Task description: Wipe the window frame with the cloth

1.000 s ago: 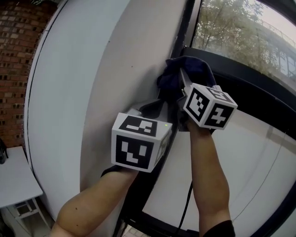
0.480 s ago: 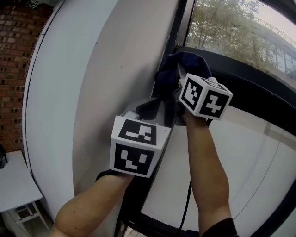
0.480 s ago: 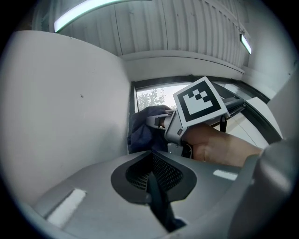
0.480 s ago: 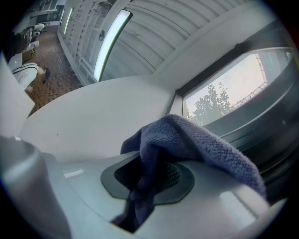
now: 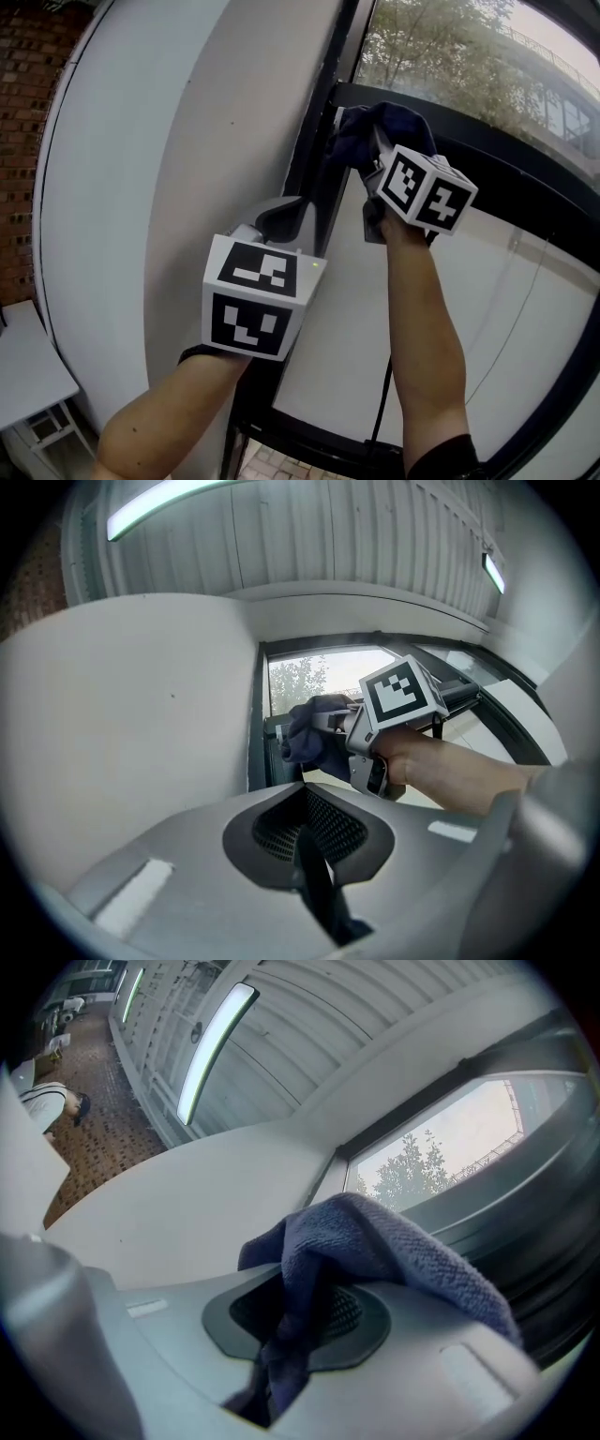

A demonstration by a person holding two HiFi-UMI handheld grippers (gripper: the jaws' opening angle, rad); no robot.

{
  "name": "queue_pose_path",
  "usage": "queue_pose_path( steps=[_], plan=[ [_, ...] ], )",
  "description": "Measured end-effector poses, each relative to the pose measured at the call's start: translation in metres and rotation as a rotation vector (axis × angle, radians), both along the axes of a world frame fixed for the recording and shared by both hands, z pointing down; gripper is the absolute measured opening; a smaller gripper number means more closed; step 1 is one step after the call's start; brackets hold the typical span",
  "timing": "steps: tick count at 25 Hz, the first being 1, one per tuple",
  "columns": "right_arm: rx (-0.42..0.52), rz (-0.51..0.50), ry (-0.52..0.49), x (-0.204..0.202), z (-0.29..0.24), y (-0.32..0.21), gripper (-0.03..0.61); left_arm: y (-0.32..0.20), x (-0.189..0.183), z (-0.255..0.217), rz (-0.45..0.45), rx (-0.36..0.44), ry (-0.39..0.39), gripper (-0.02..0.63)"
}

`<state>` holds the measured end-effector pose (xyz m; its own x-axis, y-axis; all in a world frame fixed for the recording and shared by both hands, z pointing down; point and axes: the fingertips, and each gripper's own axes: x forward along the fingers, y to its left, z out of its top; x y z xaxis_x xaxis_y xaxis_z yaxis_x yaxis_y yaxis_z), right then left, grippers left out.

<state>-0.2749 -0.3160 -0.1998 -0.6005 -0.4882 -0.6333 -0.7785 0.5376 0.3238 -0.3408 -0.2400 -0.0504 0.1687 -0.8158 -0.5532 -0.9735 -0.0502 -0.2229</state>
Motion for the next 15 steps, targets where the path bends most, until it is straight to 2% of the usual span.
queue_pose_path(
  steps=[5,10,12,15],
  plan=[
    [0.002,0.067,-0.022,0.041,-0.004,0.007,0.064,0.024,0.021,0.004,0.044,-0.003,-0.017,-0.006],
    [-0.025,0.106,-0.009,0.068,-0.004,0.009,0.064,0.021,0.041,0.004,0.155,-0.055,0.017,-0.006],
    [-0.029,0.112,-0.003,0.075,-0.003,0.009,0.064,0.016,0.044,0.005,0.144,-0.068,0.025,-0.006],
    [-0.027,0.103,-0.019,0.090,-0.004,0.010,0.064,0.013,0.051,-0.004,0.126,-0.046,0.024,-0.006]
  ],
)
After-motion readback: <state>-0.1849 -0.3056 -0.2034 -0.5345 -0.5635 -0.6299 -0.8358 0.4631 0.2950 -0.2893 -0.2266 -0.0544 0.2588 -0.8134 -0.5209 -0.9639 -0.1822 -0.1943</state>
